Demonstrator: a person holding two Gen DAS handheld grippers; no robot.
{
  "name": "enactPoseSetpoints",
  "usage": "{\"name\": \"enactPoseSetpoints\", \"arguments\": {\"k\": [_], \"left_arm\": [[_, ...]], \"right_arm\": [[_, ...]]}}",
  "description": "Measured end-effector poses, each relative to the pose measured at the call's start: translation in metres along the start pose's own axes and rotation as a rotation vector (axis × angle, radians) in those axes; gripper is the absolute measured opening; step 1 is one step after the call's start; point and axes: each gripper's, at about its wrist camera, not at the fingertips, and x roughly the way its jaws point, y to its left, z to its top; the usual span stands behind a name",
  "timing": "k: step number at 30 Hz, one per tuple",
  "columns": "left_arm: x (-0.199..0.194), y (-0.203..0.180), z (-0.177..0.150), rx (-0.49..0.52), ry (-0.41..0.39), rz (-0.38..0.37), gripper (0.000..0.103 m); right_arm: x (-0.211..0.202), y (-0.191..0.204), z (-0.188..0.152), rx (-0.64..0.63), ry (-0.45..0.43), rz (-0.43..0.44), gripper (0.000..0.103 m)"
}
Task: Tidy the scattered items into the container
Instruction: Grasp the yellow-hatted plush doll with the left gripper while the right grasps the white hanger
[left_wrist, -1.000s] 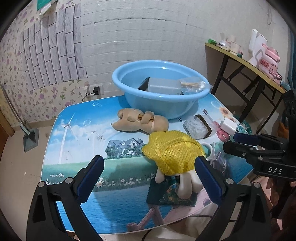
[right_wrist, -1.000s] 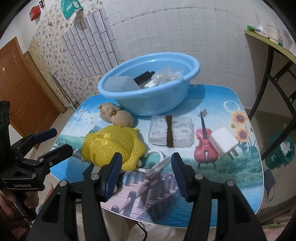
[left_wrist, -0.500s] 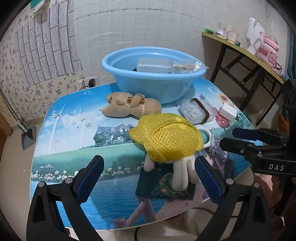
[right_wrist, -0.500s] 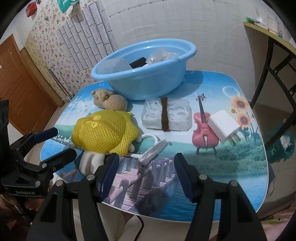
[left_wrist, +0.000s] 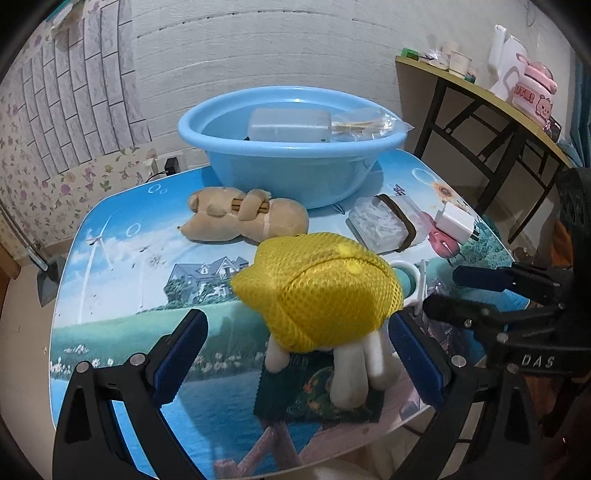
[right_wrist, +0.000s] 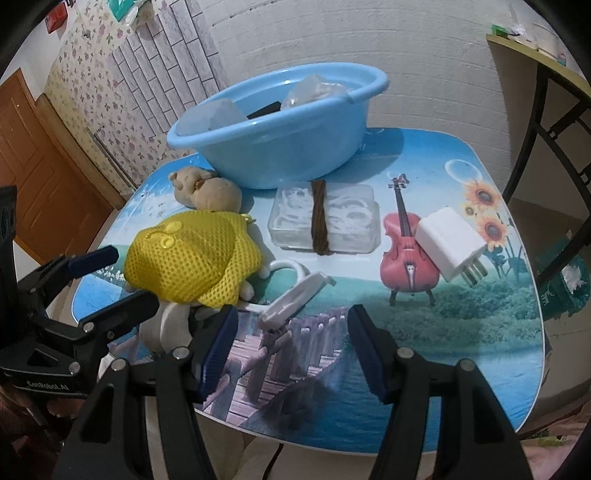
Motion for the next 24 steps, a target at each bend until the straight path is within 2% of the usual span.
{"name": "enactPoseSetpoints", "arguments": {"k": [12, 14, 15, 16, 18, 20, 22, 24], "left_arm": [[0.019, -0.011, 0.005, 0.038, 0.038, -0.068, 0.098], [0.018, -0.011, 0.004, 0.038, 0.027, -0.077, 0.092], [0.019, -0.011, 0.004, 0.041, 0.033, -0.083, 0.077], [0.019, -0.01, 0.003, 0.041, 0.043, -0.098, 0.07], [0.018, -0.009, 0.003, 0.034, 0.042, -0.113, 0.067], [0.017, -0.009, 0.002, 0.039, 0.04, -0.113, 0.065], [0.014, -0.009, 0.0, 0.037, 0.033, -0.114, 0.064], [0.01, -0.006, -0.001, 0.029, 0.025, -0.114, 0.063]], "right_arm": [[0.02, 0.002, 0.004, -0.03, 0.042, 0.017, 0.061], [0.022, 0.004, 0.004, -0.044, 0.04, 0.011, 0.061], [0.022, 0.004, 0.004, -0.046, 0.039, 0.012, 0.061], [0.022, 0.004, 0.004, -0.049, 0.038, 0.012, 0.061], [0.022, 0.006, 0.003, -0.055, 0.036, 0.016, 0.06], [0.022, 0.007, 0.003, -0.059, 0.037, 0.021, 0.05], [0.022, 0.009, 0.002, -0.069, 0.04, 0.019, 0.037], [0.022, 0.01, 0.002, -0.077, 0.045, 0.021, 0.031]]}}
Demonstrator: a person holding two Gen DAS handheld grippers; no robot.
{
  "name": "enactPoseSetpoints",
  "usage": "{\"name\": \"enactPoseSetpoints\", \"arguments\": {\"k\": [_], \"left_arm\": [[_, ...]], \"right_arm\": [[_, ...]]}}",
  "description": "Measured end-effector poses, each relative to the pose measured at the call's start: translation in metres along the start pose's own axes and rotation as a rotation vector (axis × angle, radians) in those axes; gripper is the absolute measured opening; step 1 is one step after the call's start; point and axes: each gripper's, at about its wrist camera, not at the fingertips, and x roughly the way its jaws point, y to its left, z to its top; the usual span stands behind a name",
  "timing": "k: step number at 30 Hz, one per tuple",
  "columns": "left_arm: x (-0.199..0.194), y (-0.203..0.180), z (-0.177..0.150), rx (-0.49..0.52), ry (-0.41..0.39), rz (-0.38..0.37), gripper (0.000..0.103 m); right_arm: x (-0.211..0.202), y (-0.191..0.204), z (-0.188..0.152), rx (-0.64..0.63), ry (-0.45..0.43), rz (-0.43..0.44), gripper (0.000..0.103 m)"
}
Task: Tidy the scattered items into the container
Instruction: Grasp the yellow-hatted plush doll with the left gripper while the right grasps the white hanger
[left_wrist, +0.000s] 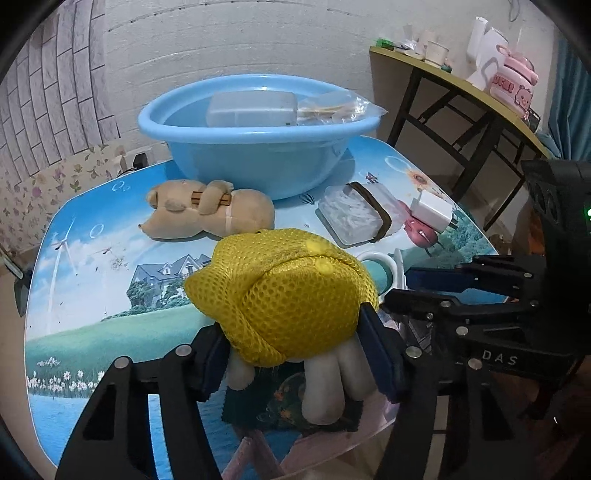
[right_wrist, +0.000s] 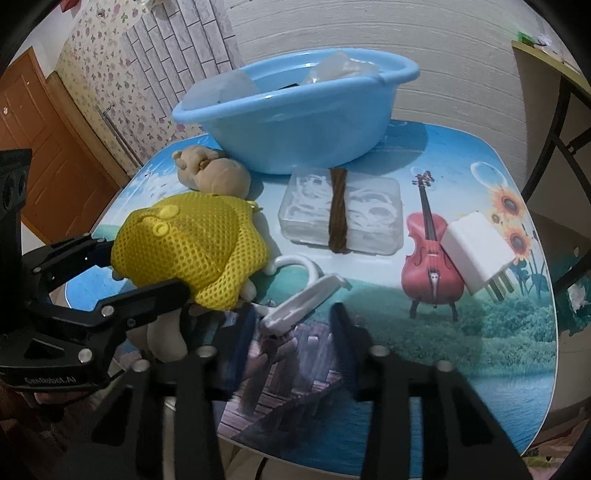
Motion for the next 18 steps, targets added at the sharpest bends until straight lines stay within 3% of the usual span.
{"name": "enactPoseSetpoints", "arguments": {"k": [3, 6, 18], "left_arm": [[-0.008, 0.005, -0.002, -0.017, -0.016, 0.011, 0.063], [-0.016, 0.012, -0.005, -0.031, -0.032, 0.027, 0.063], [-0.043, 0.043, -0.022, -0.085, -0.067, 0.102, 0.063]], "right_arm": [[-0.003, 0.001, -0.001, -0.005, -0.005, -0.009, 0.018], [-0.008, 0.0, -0.003, -0.01, -0.013, -0.02, 0.014], [-0.025, -0.014, -0.009, 0.02, -0.048, -0.082, 0.01]]}}
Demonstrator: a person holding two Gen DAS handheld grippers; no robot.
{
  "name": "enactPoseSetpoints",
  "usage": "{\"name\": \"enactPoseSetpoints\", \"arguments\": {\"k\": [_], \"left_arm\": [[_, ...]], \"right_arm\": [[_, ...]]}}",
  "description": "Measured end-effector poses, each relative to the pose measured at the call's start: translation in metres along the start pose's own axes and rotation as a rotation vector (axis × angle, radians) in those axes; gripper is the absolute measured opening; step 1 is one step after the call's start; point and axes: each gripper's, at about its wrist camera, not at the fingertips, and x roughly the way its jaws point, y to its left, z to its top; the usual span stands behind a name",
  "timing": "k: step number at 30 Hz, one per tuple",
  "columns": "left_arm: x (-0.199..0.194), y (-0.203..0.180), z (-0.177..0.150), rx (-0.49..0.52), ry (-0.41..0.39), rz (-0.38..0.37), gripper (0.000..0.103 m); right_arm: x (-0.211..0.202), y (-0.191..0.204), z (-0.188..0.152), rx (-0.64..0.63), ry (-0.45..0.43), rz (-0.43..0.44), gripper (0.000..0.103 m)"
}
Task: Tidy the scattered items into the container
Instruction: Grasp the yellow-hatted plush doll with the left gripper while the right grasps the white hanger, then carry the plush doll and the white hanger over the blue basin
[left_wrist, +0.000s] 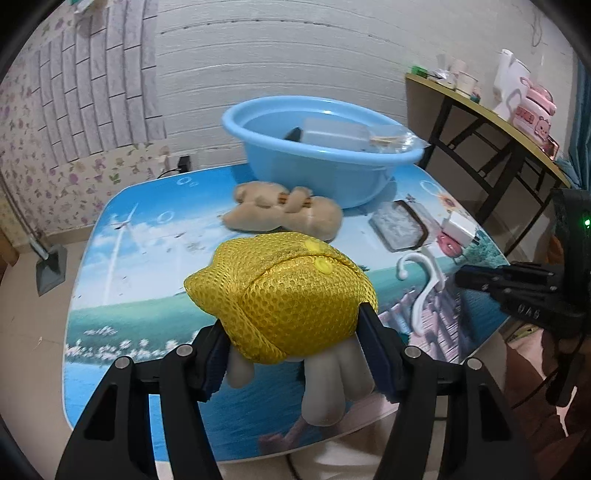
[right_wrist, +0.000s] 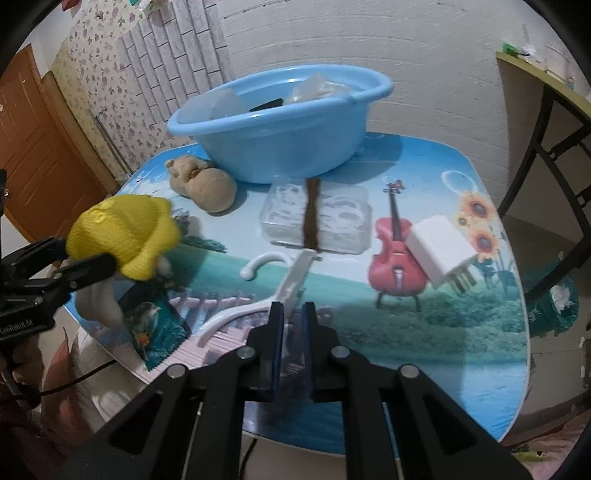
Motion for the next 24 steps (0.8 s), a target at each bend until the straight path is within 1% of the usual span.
{"name": "enactPoseSetpoints", "arguments": {"k": [4, 8, 9, 10, 12, 16, 19, 22, 24], "left_arm": [[-0.005, 0.01, -0.006, -0.008, 0.001, 0.033, 0.063], [-0.005, 0.018, -0.012, -0.016, 0.014, 0.059, 0.064], [-0.004, 0.021, -0.014, -0.02, 0.02, 0.066, 0.065], [-0.004, 0.023, -0.015, -0.023, 0.023, 0.069, 0.066], [-0.003, 0.027, -0.017, -0.03, 0.027, 0.07, 0.067], [-0.002, 0.031, -0.019, -0.04, 0.026, 0.059, 0.071], [0.0, 0.031, -0.017, -0.035, 0.023, 0.057, 0.074], [0.004, 0.028, -0.017, -0.018, 0.025, 0.058, 0.077], [0.008, 0.028, -0.017, -0.011, 0.024, 0.064, 0.079]], "right_arm": [[-0.006, -0.006, 0.0, 0.025, -0.012, -0.007, 0.012], [-0.007, 0.004, 0.001, 0.013, -0.012, 0.007, 0.014], [-0.006, 0.006, 0.002, 0.014, -0.007, 0.005, 0.02], [-0.004, 0.007, 0.002, 0.015, -0.004, 0.004, 0.029], [-0.001, 0.011, 0.004, 0.017, -0.001, 0.022, 0.036], [0.004, 0.018, 0.005, -0.005, 0.005, 0.013, 0.043], [0.008, 0.022, 0.008, -0.008, 0.015, 0.011, 0.046], [0.013, 0.025, 0.012, -0.013, 0.022, -0.016, 0.05], [0.016, 0.026, 0.013, -0.013, 0.027, -0.021, 0.051]]}}
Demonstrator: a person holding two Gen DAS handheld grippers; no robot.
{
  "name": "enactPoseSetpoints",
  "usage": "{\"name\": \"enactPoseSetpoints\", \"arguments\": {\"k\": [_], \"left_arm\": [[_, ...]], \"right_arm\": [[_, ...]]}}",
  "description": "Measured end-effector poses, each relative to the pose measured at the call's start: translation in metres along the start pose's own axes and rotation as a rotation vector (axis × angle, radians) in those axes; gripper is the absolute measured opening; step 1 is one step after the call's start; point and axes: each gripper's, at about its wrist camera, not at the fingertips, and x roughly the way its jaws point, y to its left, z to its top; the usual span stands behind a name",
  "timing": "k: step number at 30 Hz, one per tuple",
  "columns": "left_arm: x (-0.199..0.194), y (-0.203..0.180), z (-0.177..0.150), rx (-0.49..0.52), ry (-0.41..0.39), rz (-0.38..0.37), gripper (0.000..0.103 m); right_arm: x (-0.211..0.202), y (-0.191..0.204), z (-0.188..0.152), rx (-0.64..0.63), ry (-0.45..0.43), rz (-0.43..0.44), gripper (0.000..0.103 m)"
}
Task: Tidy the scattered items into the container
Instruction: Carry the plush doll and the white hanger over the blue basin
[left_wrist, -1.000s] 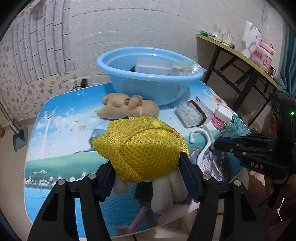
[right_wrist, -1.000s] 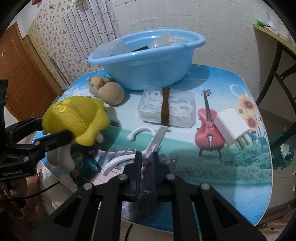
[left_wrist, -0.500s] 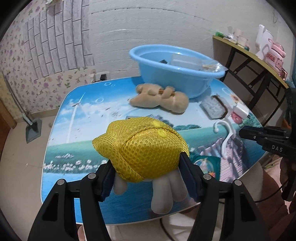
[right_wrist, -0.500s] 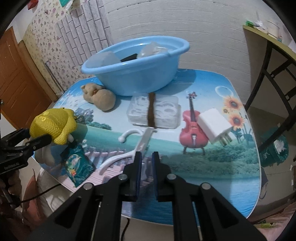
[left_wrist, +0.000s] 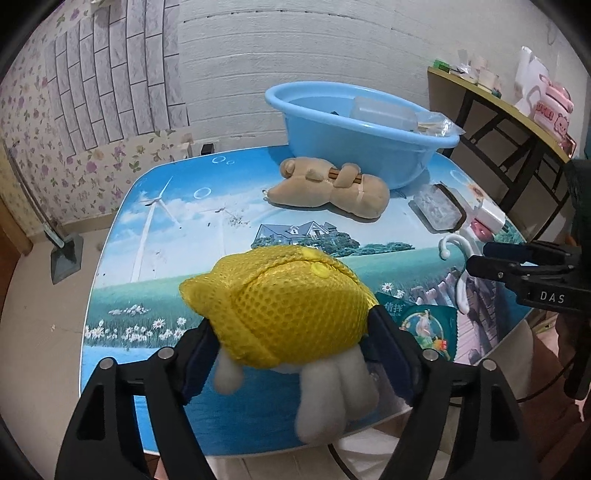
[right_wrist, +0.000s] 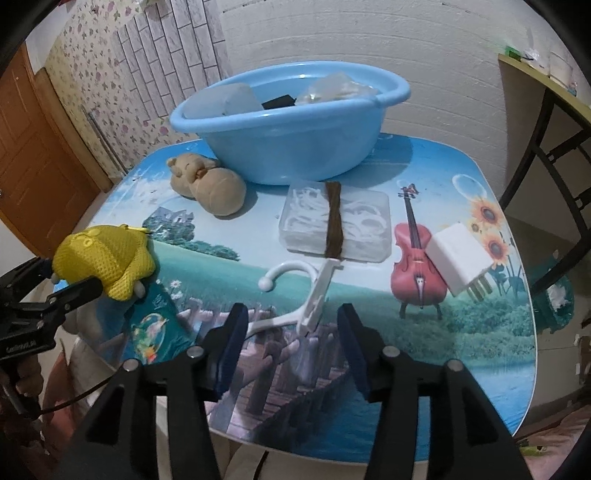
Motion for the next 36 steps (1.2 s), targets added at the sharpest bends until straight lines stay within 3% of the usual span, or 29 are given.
{"name": "enactPoseSetpoints", "arguments": {"k": [15, 19, 20, 36], "left_arm": [[0.024, 0.007, -0.001, -0.043, 0.017, -0.088, 0.082], [0.02, 0.01, 0.0, -0.065, -0.004, -0.081, 0.078], [0.02, 0.011, 0.001, -0.069, -0.006, -0.078, 0.077], [-0.024, 0.004, 0.033, -0.037, -0.101, -0.057, 0.076]], "right_arm": [[0.027, 0.013, 0.01, -0.024, 0.025, -0.072, 0.052], [0.031, 0.019, 0.01, -0.063, 0.013, -0.107, 0.05], [0.03, 0.02, 0.01, -0.075, 0.006, -0.104, 0.047], [-0.021, 0.017, 0.022, -0.083, -0.134, -0.025, 0.046]]}}
